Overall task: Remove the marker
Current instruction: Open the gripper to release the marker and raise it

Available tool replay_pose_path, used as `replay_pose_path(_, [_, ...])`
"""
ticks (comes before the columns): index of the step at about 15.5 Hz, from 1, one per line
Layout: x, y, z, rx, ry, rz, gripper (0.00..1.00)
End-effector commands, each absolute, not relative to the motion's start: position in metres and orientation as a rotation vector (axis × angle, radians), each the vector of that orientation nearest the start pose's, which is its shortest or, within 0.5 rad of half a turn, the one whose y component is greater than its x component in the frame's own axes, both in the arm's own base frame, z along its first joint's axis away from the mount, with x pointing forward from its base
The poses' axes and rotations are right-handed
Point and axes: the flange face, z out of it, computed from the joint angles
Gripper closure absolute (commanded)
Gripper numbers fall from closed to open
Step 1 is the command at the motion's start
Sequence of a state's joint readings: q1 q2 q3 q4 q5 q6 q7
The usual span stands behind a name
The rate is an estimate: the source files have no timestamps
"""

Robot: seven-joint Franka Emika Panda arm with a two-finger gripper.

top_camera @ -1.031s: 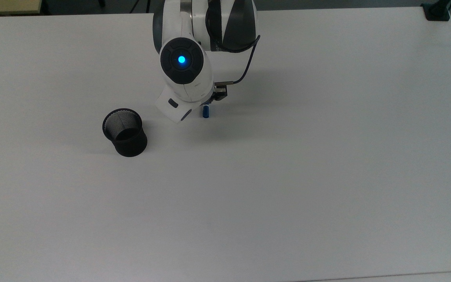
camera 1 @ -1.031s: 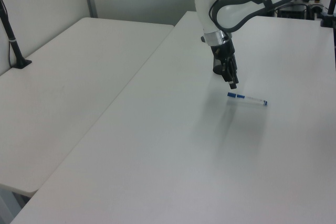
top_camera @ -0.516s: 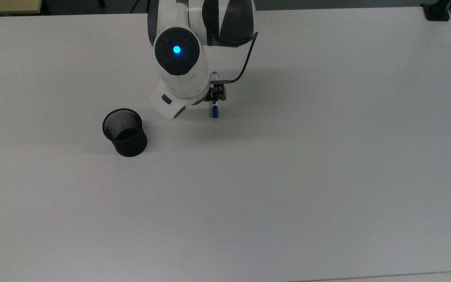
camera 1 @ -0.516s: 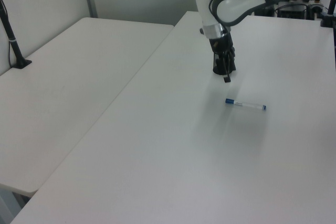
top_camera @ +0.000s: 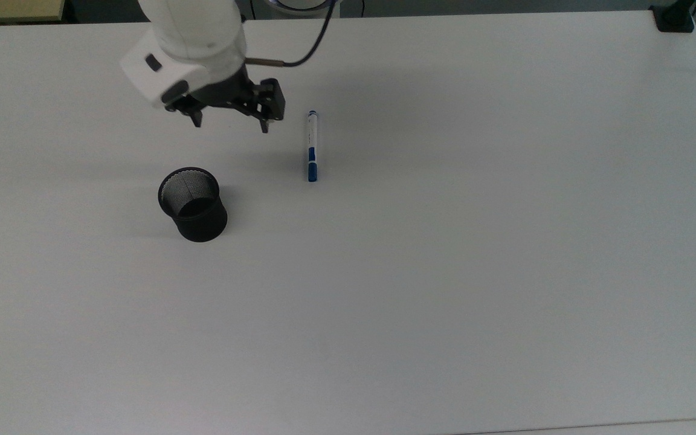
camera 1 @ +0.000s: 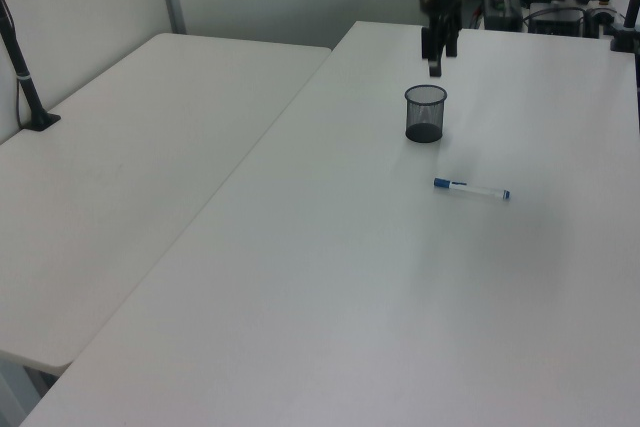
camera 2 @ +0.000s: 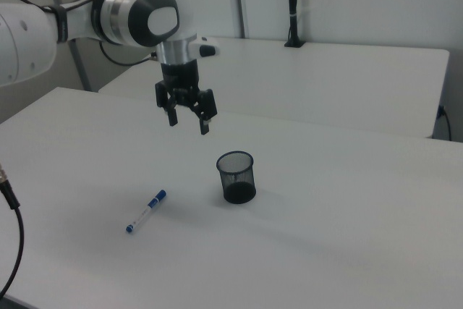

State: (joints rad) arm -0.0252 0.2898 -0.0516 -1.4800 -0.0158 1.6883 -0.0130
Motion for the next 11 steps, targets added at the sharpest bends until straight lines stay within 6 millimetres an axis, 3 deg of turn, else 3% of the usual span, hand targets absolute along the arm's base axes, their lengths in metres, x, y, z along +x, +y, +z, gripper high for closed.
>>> replay_pose_path(1, [0.620,-0.070,0.544,-3.155,0.204,0.026,0.00])
replay_pose_path(3, [0.616,-0.079,0.551,-3.149,0.272,0.008,0.00])
replay_pose_path(11, [0.614,-0.076,0.553,-3.140,0.369,0.007,0.00])
